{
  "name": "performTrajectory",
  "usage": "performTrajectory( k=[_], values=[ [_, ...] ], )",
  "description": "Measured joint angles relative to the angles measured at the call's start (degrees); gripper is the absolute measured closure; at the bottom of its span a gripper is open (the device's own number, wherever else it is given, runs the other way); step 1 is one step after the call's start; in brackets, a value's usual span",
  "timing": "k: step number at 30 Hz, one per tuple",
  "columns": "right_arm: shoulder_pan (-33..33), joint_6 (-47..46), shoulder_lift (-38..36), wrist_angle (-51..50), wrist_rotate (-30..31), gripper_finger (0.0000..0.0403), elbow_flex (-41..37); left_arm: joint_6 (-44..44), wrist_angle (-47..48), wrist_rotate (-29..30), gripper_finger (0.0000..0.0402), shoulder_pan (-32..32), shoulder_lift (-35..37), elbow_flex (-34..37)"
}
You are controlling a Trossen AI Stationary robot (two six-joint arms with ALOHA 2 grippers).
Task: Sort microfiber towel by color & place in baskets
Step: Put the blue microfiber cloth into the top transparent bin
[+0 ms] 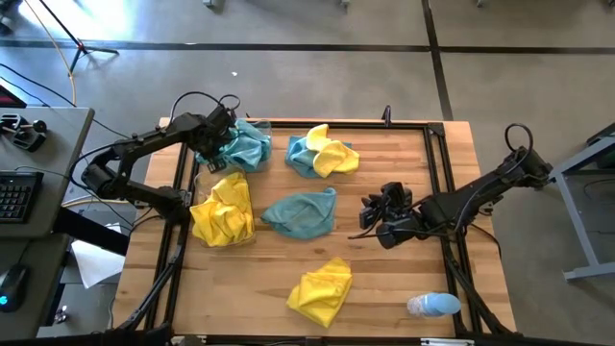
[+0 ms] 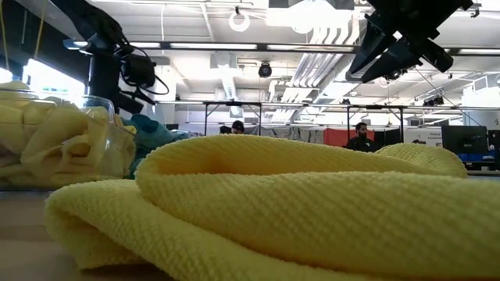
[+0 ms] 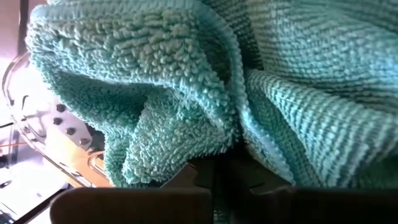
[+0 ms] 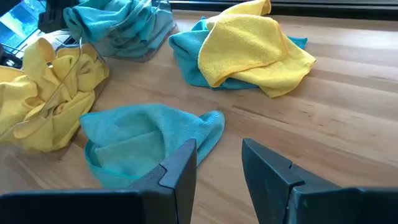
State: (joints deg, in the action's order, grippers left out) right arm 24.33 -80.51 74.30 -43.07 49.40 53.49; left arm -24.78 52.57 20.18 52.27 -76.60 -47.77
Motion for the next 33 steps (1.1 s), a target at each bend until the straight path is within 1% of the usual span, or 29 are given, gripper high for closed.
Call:
performTrajectory(
  k=[5, 13, 17, 22, 33],
  values=[
    [-0.38, 1.33, 0.0, -0.11, 0.04, 0.0279, 0.0, 0.27, 0.34, 0.29, 0.0367, 0.0, 0.0, 0.0],
    [-0.38, 1.48, 0.0, -0.45, 0.12, 0.0279, 0.0, -0.91, 1.68, 3.32, 0.0283, -0.06, 0.0, -0.07],
    [-0.38, 1.48, 0.0, -0.61, 0.14, 0.0279, 0.0, -0.9, 4.26, 4.21, 0.0257, -0.97, 0.0, -0.1],
    [-0.58, 1.48, 0.0, -0.61, 0.15, 0.0279, 0.0, -0.62, 10.18, 4.53, 0.025, -3.14, 0.0, -3.61],
    [-3.36, 1.48, 0.0, -0.4, 0.16, 0.0279, 0.0, 4.09, 19.27, 4.44, 0.0251, -6.7, 0.0, -17.63]
  ],
)
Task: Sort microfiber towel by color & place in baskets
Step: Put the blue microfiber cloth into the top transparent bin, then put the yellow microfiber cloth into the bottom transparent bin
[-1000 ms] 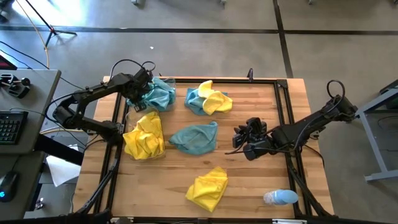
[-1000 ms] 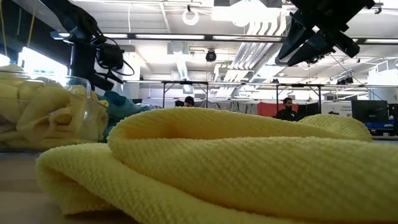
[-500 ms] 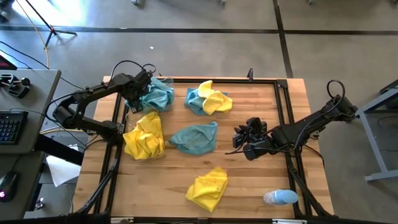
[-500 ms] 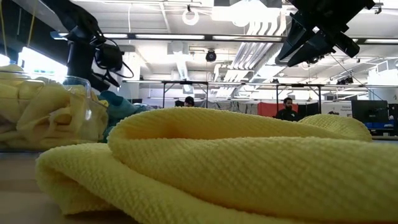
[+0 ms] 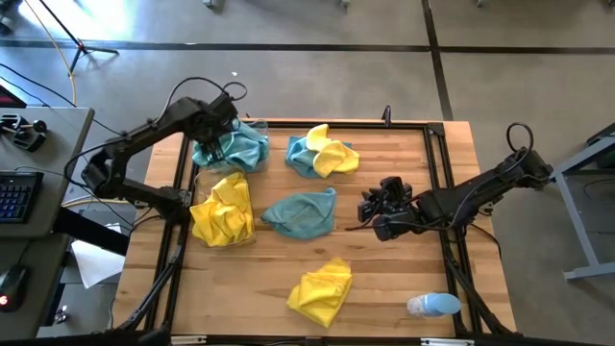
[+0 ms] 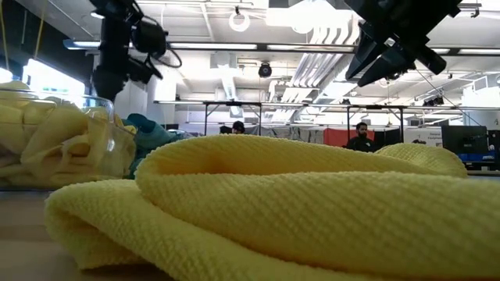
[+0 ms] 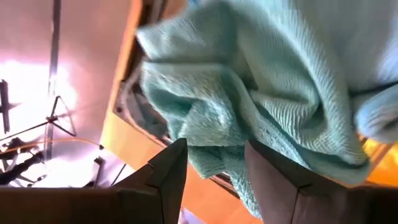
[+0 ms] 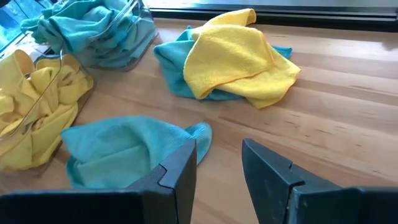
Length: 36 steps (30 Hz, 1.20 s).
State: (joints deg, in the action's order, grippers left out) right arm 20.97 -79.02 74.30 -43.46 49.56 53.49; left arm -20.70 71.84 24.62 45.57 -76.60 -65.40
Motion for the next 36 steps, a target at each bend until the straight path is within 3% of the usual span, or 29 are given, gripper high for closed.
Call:
performTrajectory(
  k=[3, 7, 11, 14, 20, 25, 29, 36],
  values=[
    [-0.06, 0.02, 0.0, 0.0, 0.0, 0.0279, 0.0, 3.4, 1.3, -2.29, 0.0251, -0.74, 0.02, -3.49],
    [-0.06, 1.05, 0.0, 0.02, -0.02, 0.0279, 0.0, 11.29, 0.84, -11.62, 0.0251, -2.04, 0.16, -6.65],
    [-0.11, 1.59, 0.0, 0.02, 0.0, 0.0279, 0.0, 18.8, -2.76, -22.12, 0.0252, -5.1, 1.21, -6.28],
    [-0.27, 3.1, 0.0, 0.03, 0.0, 0.0279, 0.0, 24.75, -6.85, -24.56, 0.0256, -9.4, 2.05, -4.91],
    [-1.6, 6.24, 0.0, -0.07, -1.74, 0.0279, 0.0, 36.15, -12.27, -22.31, 0.0263, -20.9, 2.32, -3.95],
    [-4.19, 12.46, 0.0, -0.55, -10.73, 0.0279, 0.0, 48.27, -17.05, -14.69, 0.0266, -31.99, 2.32, -3.92],
    [-5.67, 19.8, 0.0, -0.68, -16.91, 0.0279, 0.0, 57.68, -19.55, -11.92, 0.0266, -39.8, 1.61, -3.9],
    [-6.36, 24.02, 0.0, -0.87, -18.34, 0.0279, 0.0, 71.53, -22.64, -6.44, 0.0271, -52.47, -4.1, -5.86]
  ],
)
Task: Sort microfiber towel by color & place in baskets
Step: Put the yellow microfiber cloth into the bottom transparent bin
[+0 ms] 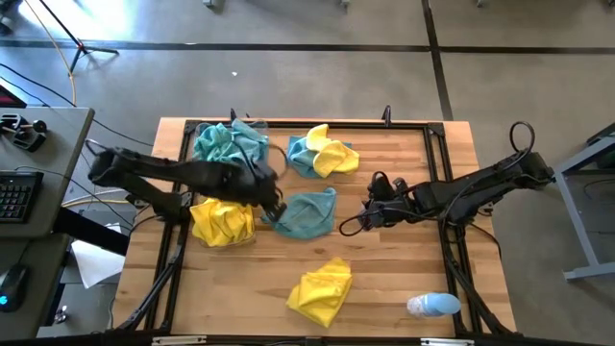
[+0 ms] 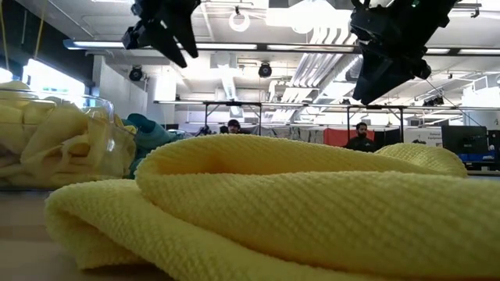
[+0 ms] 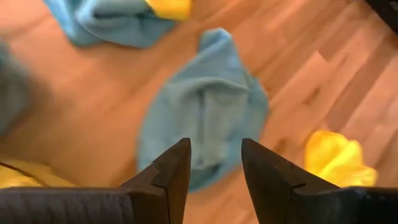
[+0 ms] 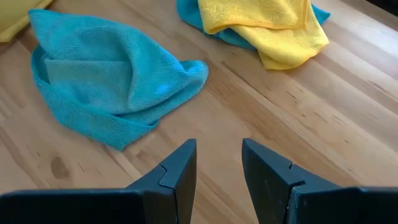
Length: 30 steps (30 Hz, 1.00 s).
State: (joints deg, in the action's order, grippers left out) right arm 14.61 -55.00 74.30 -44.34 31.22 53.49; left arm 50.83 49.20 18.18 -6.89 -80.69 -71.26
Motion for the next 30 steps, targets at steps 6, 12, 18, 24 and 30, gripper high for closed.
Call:
performTrajectory(
  k=[6, 12, 18, 24, 30],
  values=[
    [0.07, 0.65, 0.0, -0.32, -1.91, 0.0279, 0.0, 6.67, 0.72, 1.37, 0.0284, -6.44, -9.49, -8.09],
    [1.61, 2.92, 0.0, -1.26, -4.93, 0.0279, 0.0, 13.8, 6.04, 0.63, 0.0286, -9.9, -19.48, -18.7],
    [5.53, -3.06, 0.0, -1.36, -4.9, 0.0279, 0.0, 17.85, 14.53, -0.75, 0.0287, -13.82, -28.04, -30.5],
    [11.57, -13.25, 0.0, -1.46, -4.72, 0.0279, 0.0, 18.12, 19.38, -1.07, 0.0287, -16.88, -33.32, -39.36],
    [17.69, -21.44, 0.0, -1.64, -3.75, 0.0279, 0.0, 19.31, 19.66, -2.1, 0.0287, -19.24, -35.72, -42.9]
  ],
)
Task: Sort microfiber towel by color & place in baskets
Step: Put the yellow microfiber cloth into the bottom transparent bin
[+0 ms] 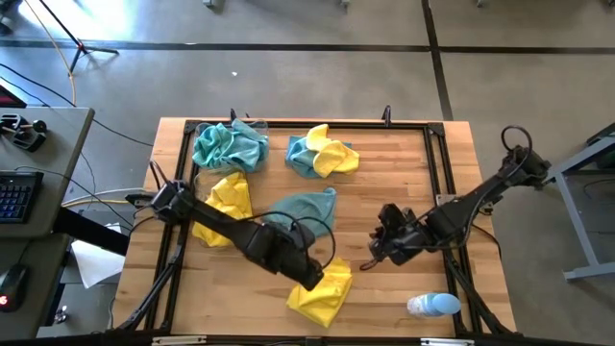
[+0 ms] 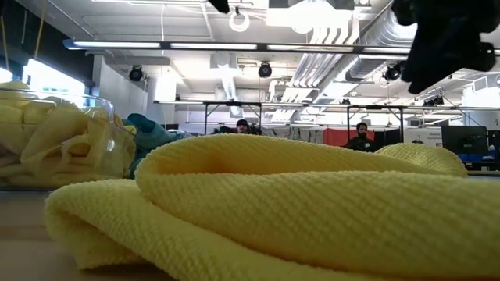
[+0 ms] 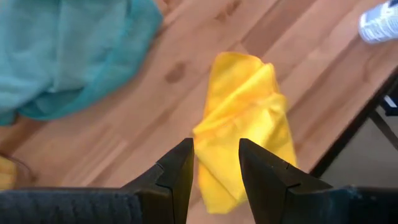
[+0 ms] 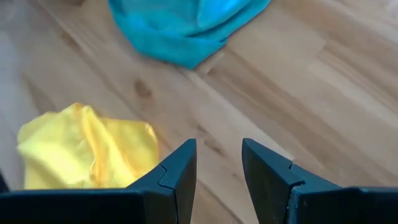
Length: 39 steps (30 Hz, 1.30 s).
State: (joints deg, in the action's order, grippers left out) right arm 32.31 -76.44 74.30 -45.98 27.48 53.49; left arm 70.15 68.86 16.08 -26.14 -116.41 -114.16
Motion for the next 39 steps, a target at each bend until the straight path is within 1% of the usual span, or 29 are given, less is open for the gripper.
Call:
performTrajectory(
  k=[6, 9, 13, 17, 21, 26, 31, 36, 39],
  values=[
    [4.35, -3.28, 0.0, -0.12, 2.75, 0.0279, 0.0, 3.35, -0.35, 0.89, 0.0287, -3.17, -1.92, -0.1],
    [5.7, -4.69, 0.0, -0.19, 3.53, 0.0279, 0.0, 3.77, -2.43, 0.72, 0.0287, -3.32, -3.87, -0.1],
    [7.21, -4.71, 0.0, -0.17, 3.61, 0.0279, 0.0, 4.57, -8.44, 0.74, 0.0287, -3.12, -6.67, -0.1],
    [8.35, -4.64, 0.0, -0.58, 4.0, 0.0279, 0.0, 1.82, -13.98, 0.48, 0.0287, -2.87, -9.16, -0.08],
    [9.01, -3.75, 0.0, -1.5, 4.01, 0.0279, 0.0, 3.17, -18.89, 0.44, 0.0287, -2.49, -11.87, -0.07],
    [10.12, -1.59, 0.0, -2.92, 4.03, 0.0279, 0.0, 5.94, -23.58, -3.58, 0.0286, -1.94, -15.14, -0.05],
    [11.02, -1.56, 0.0, -4.5, 4.05, 0.0279, 0.0, 7.91, -23.8, -5.3, 0.0286, -1.27, -17.44, -0.05],
    [11.24, -1.53, 0.0, -6.38, 4.03, 0.0279, 0.0, 8.72, -23.02, -5.54, 0.0286, -1.24, -19.14, -0.05],
    [11.24, -1.53, 0.0, -7.26, 4.05, 0.0279, 0.0, 8.77, -22.44, -8.06, 0.0286, -1.15, -21.31, -0.05]
  ],
)
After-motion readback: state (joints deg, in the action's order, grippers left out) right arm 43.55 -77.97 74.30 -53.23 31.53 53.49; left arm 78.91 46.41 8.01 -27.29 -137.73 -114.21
